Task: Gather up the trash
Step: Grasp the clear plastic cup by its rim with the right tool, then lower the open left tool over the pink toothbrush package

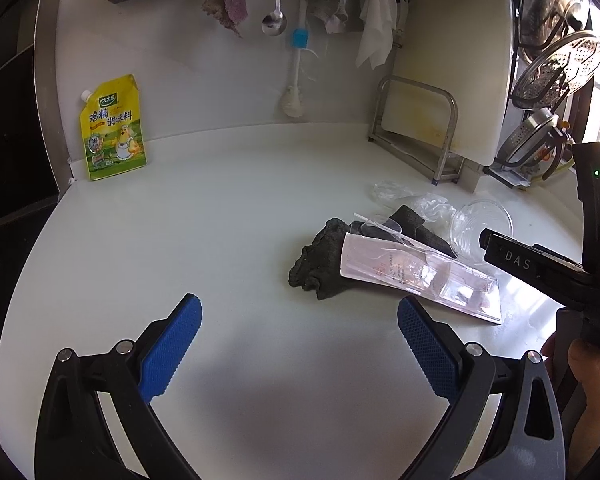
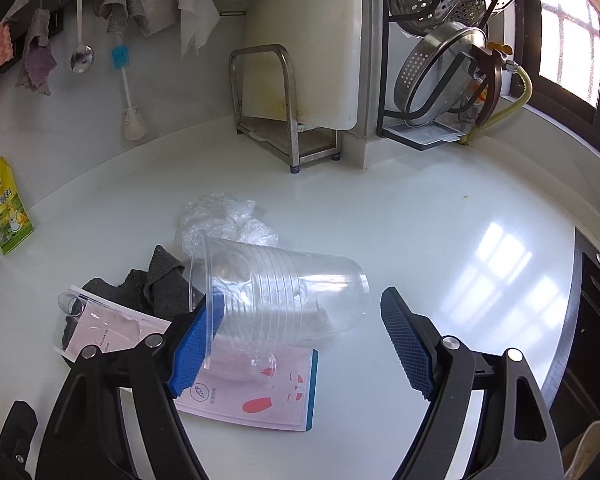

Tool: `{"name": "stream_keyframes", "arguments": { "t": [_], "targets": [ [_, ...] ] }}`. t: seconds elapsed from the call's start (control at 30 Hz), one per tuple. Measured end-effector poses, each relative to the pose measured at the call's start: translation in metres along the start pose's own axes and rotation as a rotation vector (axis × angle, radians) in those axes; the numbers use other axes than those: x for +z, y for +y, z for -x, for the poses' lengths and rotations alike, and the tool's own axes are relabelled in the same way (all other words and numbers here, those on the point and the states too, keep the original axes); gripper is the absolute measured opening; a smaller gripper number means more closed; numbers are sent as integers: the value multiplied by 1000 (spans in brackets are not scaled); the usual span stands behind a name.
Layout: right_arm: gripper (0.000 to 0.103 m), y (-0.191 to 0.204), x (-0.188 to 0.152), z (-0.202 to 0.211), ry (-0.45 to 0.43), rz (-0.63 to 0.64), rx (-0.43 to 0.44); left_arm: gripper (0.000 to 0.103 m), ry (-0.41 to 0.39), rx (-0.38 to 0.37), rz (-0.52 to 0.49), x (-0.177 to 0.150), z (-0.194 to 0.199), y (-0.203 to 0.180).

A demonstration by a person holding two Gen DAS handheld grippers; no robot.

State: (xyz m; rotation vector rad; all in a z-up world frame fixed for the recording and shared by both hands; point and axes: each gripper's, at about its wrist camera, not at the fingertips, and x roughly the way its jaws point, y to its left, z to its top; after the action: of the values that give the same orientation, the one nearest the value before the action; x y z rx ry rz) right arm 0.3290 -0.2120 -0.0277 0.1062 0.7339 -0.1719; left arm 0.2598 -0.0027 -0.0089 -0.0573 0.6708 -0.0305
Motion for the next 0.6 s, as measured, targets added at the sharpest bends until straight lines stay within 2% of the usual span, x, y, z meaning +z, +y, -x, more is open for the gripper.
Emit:
{"name": "stream_keyframes", "arguments": {
  "t": [0.03,0.1,0.23,0.3,0.37,0.6],
  "targets": [
    [70,-1,0,-1,5,2,4,97,-1,0,0,0,0,0],
    [52,-5,-1,-3,26,-2,17,97,0,-2,-1,0,0,-1],
    [32,-14,-2,-3,45,-13,47,97,6,-4,-10,-1,1,-10],
    [12,-19,-2,-3,51,-14,67,97,16,-10,-4,-1,0,-13],
    [6,-26,-2,-3,59,-24,96,97,27,-14,4,-2,-1,-15],
    [4,-54,-4,12,19,-41,123,97,46,-12,13,-3,-6,-29]
  ]
}}
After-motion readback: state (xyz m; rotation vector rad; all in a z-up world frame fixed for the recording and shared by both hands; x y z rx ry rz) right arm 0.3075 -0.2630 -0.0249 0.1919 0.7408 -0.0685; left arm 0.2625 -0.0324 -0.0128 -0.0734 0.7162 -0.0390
